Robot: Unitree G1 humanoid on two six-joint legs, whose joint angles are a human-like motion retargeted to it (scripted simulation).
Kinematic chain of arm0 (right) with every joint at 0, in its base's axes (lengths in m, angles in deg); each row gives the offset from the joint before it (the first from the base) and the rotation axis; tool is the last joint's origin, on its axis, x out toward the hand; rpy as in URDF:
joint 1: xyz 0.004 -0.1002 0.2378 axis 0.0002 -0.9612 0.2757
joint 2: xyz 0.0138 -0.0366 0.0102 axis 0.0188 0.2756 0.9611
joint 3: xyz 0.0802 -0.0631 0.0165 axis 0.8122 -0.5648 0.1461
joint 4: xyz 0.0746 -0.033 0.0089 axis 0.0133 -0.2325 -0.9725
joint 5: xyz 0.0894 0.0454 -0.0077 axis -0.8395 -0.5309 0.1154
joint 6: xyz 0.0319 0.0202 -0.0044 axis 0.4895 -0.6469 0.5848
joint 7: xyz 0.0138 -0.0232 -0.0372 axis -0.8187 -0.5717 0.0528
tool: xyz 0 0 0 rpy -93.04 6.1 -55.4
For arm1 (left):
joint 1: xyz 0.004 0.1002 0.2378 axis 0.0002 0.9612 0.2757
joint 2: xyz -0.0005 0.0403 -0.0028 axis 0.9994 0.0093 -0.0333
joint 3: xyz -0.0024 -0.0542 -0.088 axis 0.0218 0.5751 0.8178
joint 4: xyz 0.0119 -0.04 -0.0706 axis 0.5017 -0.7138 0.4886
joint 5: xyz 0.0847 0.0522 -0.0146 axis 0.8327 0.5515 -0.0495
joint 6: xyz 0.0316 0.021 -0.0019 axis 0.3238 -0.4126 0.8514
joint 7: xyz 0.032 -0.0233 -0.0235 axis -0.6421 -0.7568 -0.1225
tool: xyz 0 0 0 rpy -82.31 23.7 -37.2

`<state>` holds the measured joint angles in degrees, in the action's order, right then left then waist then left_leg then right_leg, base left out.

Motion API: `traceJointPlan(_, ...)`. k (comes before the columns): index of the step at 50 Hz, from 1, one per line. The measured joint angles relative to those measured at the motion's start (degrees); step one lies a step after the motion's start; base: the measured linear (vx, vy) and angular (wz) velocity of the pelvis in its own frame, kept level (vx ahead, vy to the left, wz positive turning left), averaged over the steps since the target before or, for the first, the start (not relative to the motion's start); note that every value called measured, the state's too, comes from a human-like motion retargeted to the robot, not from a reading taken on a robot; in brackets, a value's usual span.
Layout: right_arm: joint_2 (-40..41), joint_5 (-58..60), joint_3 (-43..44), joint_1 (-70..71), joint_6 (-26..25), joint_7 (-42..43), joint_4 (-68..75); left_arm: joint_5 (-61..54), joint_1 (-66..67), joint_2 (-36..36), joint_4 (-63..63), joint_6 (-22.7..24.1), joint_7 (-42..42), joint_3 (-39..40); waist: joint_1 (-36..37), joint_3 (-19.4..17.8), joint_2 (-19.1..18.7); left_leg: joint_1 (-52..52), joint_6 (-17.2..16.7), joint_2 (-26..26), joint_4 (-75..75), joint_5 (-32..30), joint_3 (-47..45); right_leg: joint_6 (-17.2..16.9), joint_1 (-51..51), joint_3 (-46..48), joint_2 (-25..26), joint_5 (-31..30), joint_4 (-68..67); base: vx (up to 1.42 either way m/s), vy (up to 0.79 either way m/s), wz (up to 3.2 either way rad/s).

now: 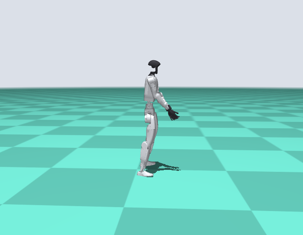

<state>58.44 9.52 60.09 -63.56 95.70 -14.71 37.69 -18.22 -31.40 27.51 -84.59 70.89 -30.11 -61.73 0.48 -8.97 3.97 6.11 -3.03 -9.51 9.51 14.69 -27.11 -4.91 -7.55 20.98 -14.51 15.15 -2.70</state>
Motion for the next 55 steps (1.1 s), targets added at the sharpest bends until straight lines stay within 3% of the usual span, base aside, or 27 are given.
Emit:
traceJointPlan(13,1.3,-1.2,2.3,2.9,-0.1,-1.1,3.4,1.6,-2.9,-0.2,-3.5,-0.3,2.5,3.0,1.0,0.1,0.4,-1.4,-0.2,0.0,-0.2,-0.1,0.5,0.3,0.9,0.7,0.2,0.0,0.4,0.00,0.00,0.00)
traceJointPlan(20,2.0,-6.4,7.3,15.6,-3.6,1.7,10.5,0.4,-14.0,1.7,-7.0,-6.4,0.0,4.5,-0.8,3.9,-0.2,-0.9,-0.2,-0.3,0.1,0.3,0.9,0.9,0.2,1.3,0.2,0.6,-0.4,0.03,0.00,0.04)
traceJointPlan(25,-3.0,-7.8,6.9,33.2,-4.7,1.8,8.5,-2.8,-31.0,6.3,-4.8,-7.2,-0.2,1.3,-0.9,8.1,-0.5,0.3,-0.3,-0.5,0.4,0.7,1.2,0.7,-1.2,1.9,0.1,1.0,-1.1,0.07,0.00,0.07)
traceJointPlan(32,-15.4,-2.5,1.8,60.3,-1.4,4.0,-4.8,-5.9,-59.7,15.8,5.8,-0.5,-3.6,-2.9,-0.2,12.5,-1.0,1.2,-1.3,-0.7,0.5,0.9,1.4,-0.6,-2.5,2.7,0.2,0.9,-0.9,0.09,0.00,0.05)
traceJointPlan(38,-23.8,8.1,-2.6,79.5,5.0,5.8,-17.9,5.0,-78.7,26.0,21.6,7.3,-8.6,-7.1,-0.1,14.1,-1.4,1.4,-1.9,-0.8,0.1,1.3,0.9,-1.1,-2.5,2.7,0.4,0.9,-0.3,0.11,0.00,-0.02)
traceJointPlan(46,-28.0,13.7,-8.2,95.0,5.1,11.2,-19.9,9.3,-93.1,31.2,25.5,8.0,-13.4,-11.7,0.3,15.1,-1.6,2.2,-2.3,-0.9,0.0,1.9,0.1,-1.4,-3.1,2.6,0.5,1.2,0.1,0.09,0.00,-0.05)
traceJointPlan(55,-29.9,15.9,-11.8,97.3,4.3,15.6,-20.4,5.7,-95.6,32.3,25.0,9.3,-12.7,-14.6,0.9,14.6,-1.7,3.5,-2.4,-1.0,0.6,2.3,-0.6,-1.7,-4.1,2.2,0.4,1.4,-0.3,0.03,0.00,-0.03)
